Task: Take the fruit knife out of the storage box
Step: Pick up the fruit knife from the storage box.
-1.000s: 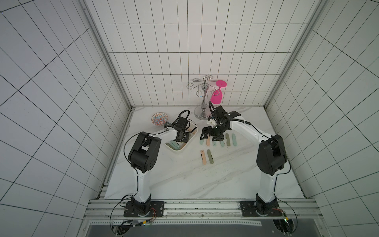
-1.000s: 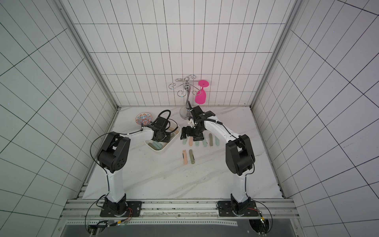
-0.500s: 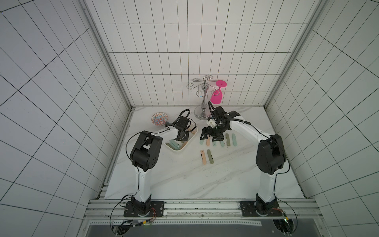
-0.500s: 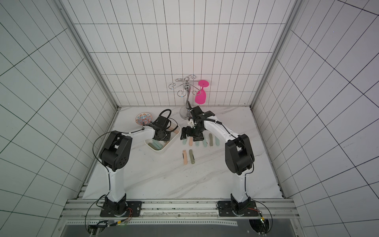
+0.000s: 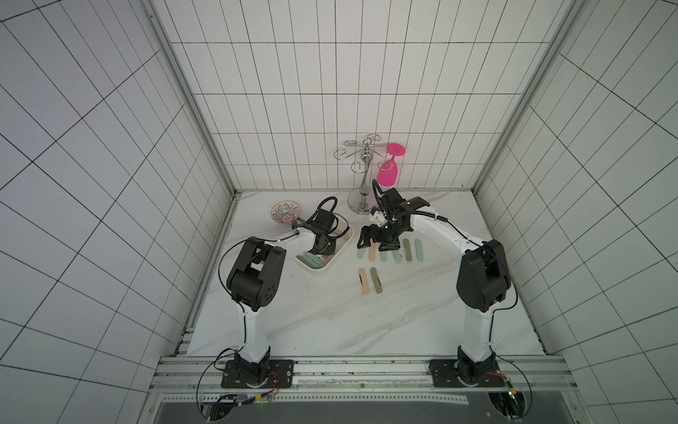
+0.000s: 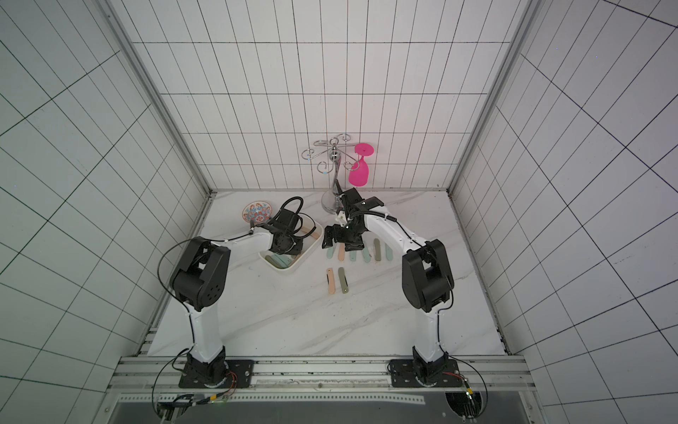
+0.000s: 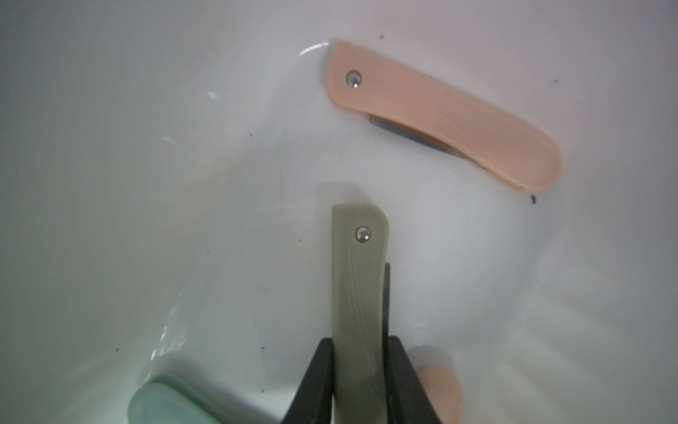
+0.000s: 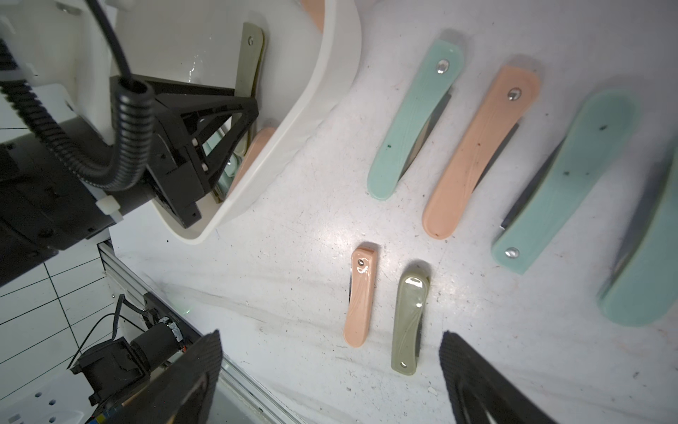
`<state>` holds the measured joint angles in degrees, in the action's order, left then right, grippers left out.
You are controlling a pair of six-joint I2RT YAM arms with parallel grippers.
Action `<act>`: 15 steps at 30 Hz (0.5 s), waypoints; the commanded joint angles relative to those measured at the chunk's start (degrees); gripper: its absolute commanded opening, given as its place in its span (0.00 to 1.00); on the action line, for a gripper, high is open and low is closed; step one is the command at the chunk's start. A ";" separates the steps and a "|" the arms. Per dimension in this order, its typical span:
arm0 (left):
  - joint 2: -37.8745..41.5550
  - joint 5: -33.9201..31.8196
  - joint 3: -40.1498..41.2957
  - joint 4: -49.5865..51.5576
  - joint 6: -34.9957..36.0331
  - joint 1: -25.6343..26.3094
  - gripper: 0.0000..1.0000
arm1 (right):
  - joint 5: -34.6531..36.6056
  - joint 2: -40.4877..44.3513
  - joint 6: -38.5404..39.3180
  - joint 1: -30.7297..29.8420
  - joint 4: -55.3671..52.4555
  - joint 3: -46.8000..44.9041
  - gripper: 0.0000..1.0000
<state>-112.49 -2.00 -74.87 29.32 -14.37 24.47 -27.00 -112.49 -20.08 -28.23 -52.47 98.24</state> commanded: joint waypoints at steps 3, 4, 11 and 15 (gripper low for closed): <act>4.75 4.17 0.79 -1.64 -0.13 -1.09 0.05 | -0.20 -1.40 0.42 -0.51 -1.32 4.13 0.94; 5.22 4.59 0.78 -1.57 -0.13 -1.18 0.05 | -0.18 -1.47 0.31 -0.50 -1.27 4.40 0.93; 9.71 8.89 2.13 -1.85 -0.92 -2.58 0.04 | -1.72 -2.10 -1.00 -0.51 0.28 6.05 0.81; 13.12 11.81 3.51 -1.96 -1.39 -2.58 0.04 | -4.20 -3.14 -2.02 -0.60 1.32 7.98 0.81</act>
<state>-102.35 6.44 -72.51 28.45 -15.16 22.02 -28.75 -114.37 -21.23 -28.23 -51.75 102.69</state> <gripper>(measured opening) 0.237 0.814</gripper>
